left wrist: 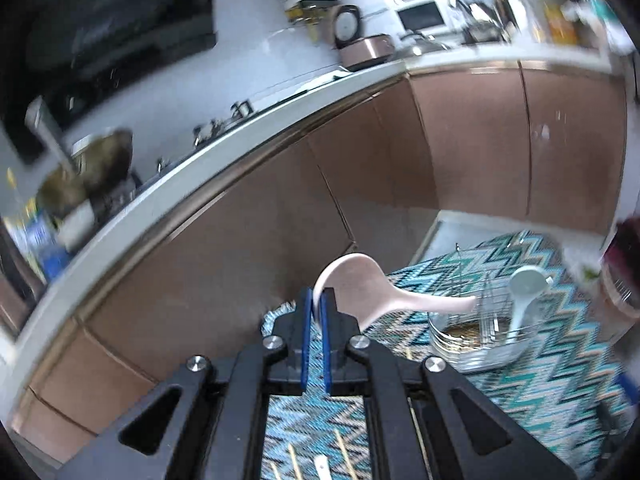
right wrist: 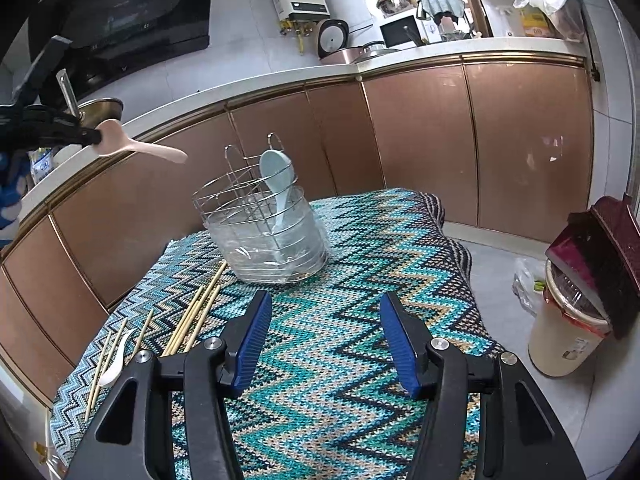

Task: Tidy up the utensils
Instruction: 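Lower the pink-tinted spoon into the wire holder and open the left tool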

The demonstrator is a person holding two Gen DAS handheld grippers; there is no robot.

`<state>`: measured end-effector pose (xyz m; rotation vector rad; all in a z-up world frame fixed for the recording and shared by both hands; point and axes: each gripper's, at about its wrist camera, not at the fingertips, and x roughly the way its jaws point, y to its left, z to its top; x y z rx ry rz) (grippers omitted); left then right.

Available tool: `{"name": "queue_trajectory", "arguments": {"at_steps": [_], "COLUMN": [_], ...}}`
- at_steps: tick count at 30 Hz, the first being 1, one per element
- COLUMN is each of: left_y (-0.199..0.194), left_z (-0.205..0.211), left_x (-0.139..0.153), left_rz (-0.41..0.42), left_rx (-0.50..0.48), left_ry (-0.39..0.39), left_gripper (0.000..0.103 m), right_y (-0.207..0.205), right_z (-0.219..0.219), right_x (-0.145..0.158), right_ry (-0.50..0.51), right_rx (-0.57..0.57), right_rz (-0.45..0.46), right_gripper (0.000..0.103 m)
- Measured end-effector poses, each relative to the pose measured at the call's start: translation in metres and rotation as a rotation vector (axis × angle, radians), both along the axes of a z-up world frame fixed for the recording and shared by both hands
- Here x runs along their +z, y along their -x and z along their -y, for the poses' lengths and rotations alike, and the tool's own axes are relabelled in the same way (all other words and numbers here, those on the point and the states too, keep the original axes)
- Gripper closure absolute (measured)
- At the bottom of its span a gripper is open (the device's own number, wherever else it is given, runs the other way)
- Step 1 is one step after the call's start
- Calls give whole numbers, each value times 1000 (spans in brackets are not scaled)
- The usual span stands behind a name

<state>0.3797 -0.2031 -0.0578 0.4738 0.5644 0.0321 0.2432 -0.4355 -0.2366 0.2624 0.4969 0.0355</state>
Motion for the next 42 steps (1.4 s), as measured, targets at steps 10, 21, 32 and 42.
{"name": "queue_trajectory", "arguments": {"at_steps": [10,21,32,42], "left_y": [-27,-17,-10,32], "left_z": [63,44,54,-20], "left_x": [-63,-46,-26,7], "left_rz": [-83,-180,-231,-211], "left_rx": [-62,-146,-222,-261], "left_ry": [-156,44,141,339], "left_gripper": [95,91,64,64], "right_y": [1,10,31,48], "right_z": [11,-1,-30,-54], "right_x": [-3,4,30,53], "right_ry": [-3,29,101,127], "right_rx": [-21,-24,-20,27], "right_rz": [-12,-24,-5,21], "right_gripper": [46,42,42,42]}}
